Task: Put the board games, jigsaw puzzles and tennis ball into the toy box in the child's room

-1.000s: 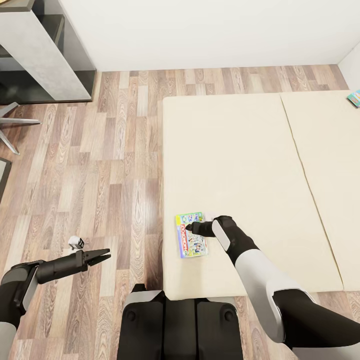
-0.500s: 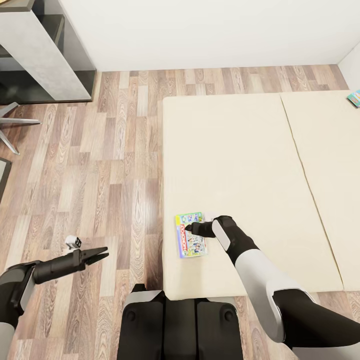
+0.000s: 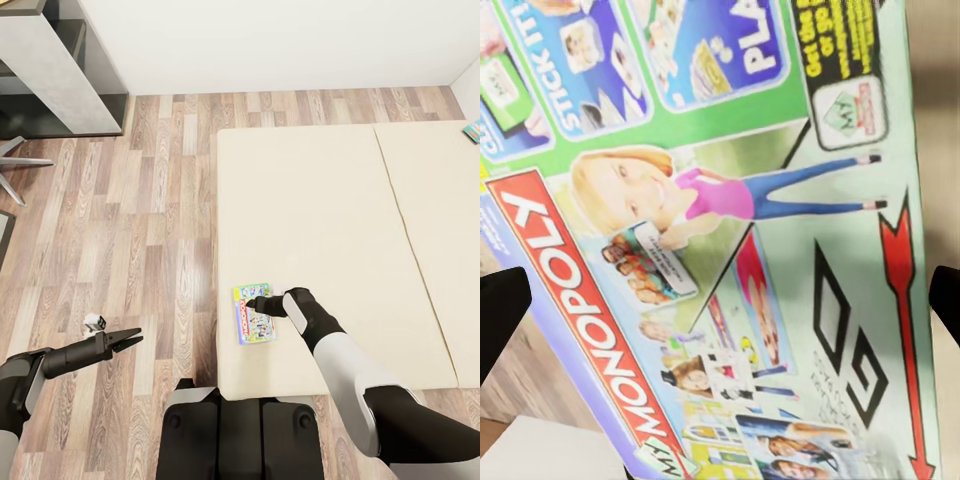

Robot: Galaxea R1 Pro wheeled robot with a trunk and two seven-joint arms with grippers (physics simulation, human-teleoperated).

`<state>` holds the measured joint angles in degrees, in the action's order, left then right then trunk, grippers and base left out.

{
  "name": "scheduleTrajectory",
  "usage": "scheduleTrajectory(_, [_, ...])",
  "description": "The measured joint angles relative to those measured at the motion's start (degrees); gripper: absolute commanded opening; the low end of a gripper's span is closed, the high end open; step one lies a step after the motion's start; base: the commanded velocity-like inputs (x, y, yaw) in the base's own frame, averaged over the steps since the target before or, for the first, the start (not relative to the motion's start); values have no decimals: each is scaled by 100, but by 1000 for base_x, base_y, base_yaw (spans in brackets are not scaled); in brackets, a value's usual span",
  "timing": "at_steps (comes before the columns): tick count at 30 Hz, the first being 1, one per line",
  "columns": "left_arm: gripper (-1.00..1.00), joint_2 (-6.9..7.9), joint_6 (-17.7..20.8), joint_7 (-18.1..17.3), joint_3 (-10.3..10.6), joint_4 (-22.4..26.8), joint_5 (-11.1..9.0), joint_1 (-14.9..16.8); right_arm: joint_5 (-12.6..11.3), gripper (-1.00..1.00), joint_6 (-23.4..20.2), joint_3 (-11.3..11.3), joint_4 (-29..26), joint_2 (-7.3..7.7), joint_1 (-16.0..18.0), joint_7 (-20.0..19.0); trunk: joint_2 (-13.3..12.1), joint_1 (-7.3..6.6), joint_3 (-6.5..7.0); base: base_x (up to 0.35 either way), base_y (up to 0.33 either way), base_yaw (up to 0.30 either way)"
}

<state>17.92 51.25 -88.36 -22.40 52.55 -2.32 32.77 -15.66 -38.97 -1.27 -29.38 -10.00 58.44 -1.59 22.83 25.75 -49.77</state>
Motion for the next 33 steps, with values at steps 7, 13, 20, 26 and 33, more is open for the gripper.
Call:
scheduleTrajectory(7, [100,0,0,0,0,0,0,0,1,100,12,-2,-1,0,0,-3,0,0,0,0,0,0])
scheduleTrajectory(13, [100,0,0,0,0,0,0,0,-5,100,17,-3,-1,0,0,-58,0,0,0,0,0,0])
scheduleTrajectory(20, [100,0,0,0,0,0,0,0,2,100,66,-21,-1,0,0,-91,0,0,0,0,0,0])
scheduleTrajectory(26, [100,0,0,0,0,0,0,0,-3,100,67,-22,-1,0,0,-91,0,0,0,0,0,0])
scheduleTrajectory(33, [100,0,0,0,0,0,0,0,-6,100,74,-22,-1,0,0,-90,0,0,0,0,0,0])
